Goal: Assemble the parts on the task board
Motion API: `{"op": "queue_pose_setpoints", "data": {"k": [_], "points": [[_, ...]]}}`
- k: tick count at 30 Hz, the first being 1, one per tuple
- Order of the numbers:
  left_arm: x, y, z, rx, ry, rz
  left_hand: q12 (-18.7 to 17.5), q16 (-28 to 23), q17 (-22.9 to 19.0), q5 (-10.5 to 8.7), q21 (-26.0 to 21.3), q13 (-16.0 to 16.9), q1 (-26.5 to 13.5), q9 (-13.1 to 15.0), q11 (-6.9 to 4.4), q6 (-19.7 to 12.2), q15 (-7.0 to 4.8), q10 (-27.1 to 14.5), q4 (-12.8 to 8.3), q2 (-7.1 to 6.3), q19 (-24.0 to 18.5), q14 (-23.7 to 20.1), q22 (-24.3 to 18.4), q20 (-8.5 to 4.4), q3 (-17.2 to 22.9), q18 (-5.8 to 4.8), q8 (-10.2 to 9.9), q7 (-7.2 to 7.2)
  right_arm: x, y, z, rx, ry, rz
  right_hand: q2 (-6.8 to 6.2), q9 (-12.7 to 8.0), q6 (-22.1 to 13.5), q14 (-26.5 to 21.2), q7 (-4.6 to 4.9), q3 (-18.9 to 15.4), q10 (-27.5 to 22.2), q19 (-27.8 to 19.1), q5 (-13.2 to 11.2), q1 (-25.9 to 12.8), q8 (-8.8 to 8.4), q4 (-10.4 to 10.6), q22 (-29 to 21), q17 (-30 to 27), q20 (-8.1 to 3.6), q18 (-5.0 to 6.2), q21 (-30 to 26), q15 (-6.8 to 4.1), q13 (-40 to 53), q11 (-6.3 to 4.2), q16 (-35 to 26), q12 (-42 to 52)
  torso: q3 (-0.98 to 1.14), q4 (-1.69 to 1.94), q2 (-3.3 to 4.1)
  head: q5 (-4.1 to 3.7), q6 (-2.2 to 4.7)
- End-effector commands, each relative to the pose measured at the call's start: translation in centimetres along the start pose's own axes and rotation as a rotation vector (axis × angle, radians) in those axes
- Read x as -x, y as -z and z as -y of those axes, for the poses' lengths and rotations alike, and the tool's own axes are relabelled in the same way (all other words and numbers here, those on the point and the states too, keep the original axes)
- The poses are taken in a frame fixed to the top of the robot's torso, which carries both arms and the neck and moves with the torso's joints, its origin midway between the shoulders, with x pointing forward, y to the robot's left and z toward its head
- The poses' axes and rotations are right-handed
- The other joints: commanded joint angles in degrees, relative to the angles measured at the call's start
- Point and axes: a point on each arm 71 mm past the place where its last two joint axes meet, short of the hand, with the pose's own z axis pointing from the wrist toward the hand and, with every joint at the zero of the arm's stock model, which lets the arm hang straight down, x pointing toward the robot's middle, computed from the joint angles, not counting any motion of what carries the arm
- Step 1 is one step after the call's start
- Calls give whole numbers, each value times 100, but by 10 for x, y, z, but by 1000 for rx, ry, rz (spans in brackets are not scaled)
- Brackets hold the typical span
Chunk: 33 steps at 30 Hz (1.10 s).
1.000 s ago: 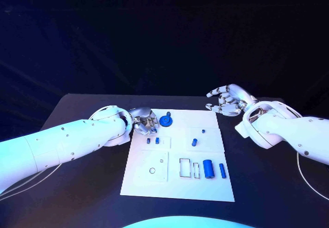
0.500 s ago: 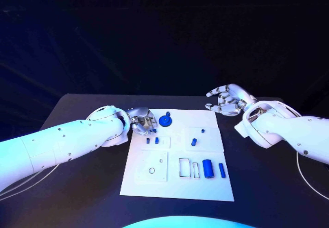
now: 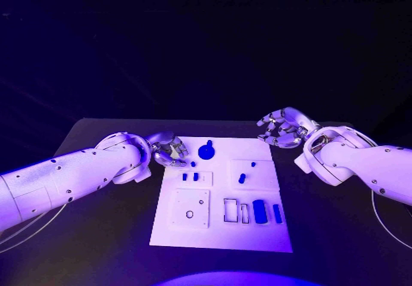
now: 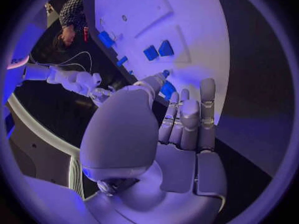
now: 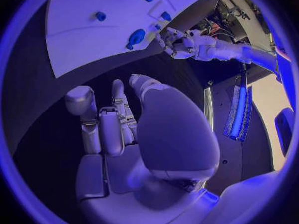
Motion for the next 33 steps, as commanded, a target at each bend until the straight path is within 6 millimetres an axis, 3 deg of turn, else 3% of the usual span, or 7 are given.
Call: {"op": "queue_pose_setpoints", "data": {"k": [1,3,8,11,21,25,33], "points": [[8,5,-2,-21,167,38,-32,-51,-88,42,-34,-17,102,-6,19,60,7,-63,22,35,-44,-63,-27,10,-54,87,-33,28,-8,1,-1,38,90,-89,-84,27,201,143,57,165,98,27,-62,55,69,-121,80,53,12,93,62,-6,-412,-15,12,-519,3,5,-4,-47,2],[13,10,-6,-27,216,56,-6,-189,-523,46,-65,-31,195,-4,18,151,9,-58,47,69,-75,-283,-48,15,-59,89,-15,84,-11,2,0,49,129,-110,-107,41,277,151,47,241,196,41,-110,61,100,-195,119,75,14,87,92,-4,-613,-13,22,-773,3,4,-5,-72,7],[22,20,-11,-62,370,86,155,-212,-627,45,-75,-35,302,-5,-40,363,-45,194,141,75,-65,-279,-71,-29,139,91,39,210,-20,3,1,72,222,-148,-136,56,399,160,27,354,268,49,-203,38,130,-317,179,98,19,81,130,5,-941,-3,33,-1170,7,-1,0,-145,19],[26,26,-11,-105,518,108,210,-761,-1848,39,-271,-75,353,-12,-32,481,-36,329,181,11,-277,-1029,-170,-27,375,86,80,246,-26,4,3,82,293,-166,-162,55,429,162,22,392,311,50,-241,-15,125,-370,207,99,22,80,141,15,-1116,5,32,-1365,2,-4,6,-217,31],[32,37,-7,-209,843,152,363,-2125,-2640,26,-1316,-181,258,-37,-3,468,67,446,58,-85,-1049,-2111,-709,95,669,57,104,273,-44,5,8,60,454,-216,-229,45,482,168,29,148,175,60,-334,-304,96,-444,260,123,68,71,152,60,-1491,58,43,-1781,2,-11,11,-303,46],[32,38,-5,-225,867,147,343,-2408,-2783,26,-1581,-219,217,-53,39,400,130,377,14,-117,-1131,-2256,-863,153,638,55,80,316,-50,4,8,50,480,-229,-205,35,496,163,26,-85,120,56,-396,-362,74,-462,257,123,81,75,128,67,-1567,66,43,-1840,2,-5,13,-286,41],[31,40,-1,-245,882,145,356,-2625,-2886,28,-1818,-238,192,-52,62,402,154,382,-12,-104,-1135,-2298,-1013,203,613,65,96,323,-62,2,6,44,508,-228,-76,31,604,205,8,-32,301,201,-414,-226,79,-501,431,247,68,31,367,50,-1623,39,120,-1797,-1,4,14,-280,21]]}}
